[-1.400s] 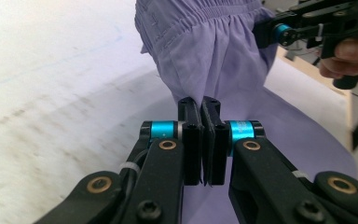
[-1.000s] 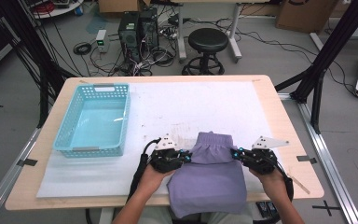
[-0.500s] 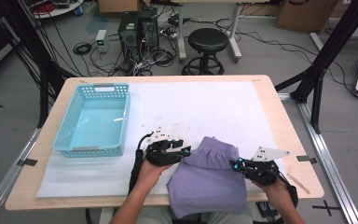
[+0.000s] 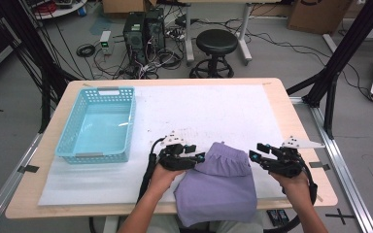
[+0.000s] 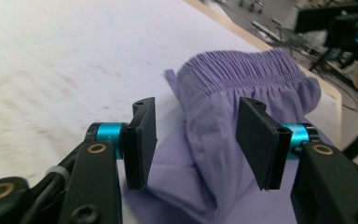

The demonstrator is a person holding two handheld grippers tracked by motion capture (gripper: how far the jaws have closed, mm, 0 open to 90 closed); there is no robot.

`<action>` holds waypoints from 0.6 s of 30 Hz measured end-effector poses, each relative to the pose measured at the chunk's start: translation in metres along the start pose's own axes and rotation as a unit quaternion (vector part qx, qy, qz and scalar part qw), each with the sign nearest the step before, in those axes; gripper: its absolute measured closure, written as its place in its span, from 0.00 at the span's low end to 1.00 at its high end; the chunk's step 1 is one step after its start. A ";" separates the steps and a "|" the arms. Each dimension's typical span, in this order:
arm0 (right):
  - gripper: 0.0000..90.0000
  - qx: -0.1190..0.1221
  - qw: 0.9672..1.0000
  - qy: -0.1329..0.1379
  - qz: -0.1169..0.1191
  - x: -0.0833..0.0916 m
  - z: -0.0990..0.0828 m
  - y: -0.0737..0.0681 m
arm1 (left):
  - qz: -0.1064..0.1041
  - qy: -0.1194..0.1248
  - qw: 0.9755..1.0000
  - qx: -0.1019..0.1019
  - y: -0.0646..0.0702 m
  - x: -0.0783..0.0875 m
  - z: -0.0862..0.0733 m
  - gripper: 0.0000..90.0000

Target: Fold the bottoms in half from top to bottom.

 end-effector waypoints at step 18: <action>0.45 0.021 0.994 -0.080 0.071 -0.037 -0.001 -0.016 | -0.058 -0.036 0.996 -0.052 0.023 0.002 -0.005 0.91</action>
Point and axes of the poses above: each handheld gripper's, and its own axes: x roughly backward along the jaws, z roughly out of its top, y roughly to its right, the point moved 1 cm from there along -x, roughly forward along the jaws, and after that the axes turned 7 degrees about -z, right-handed, at the moved point
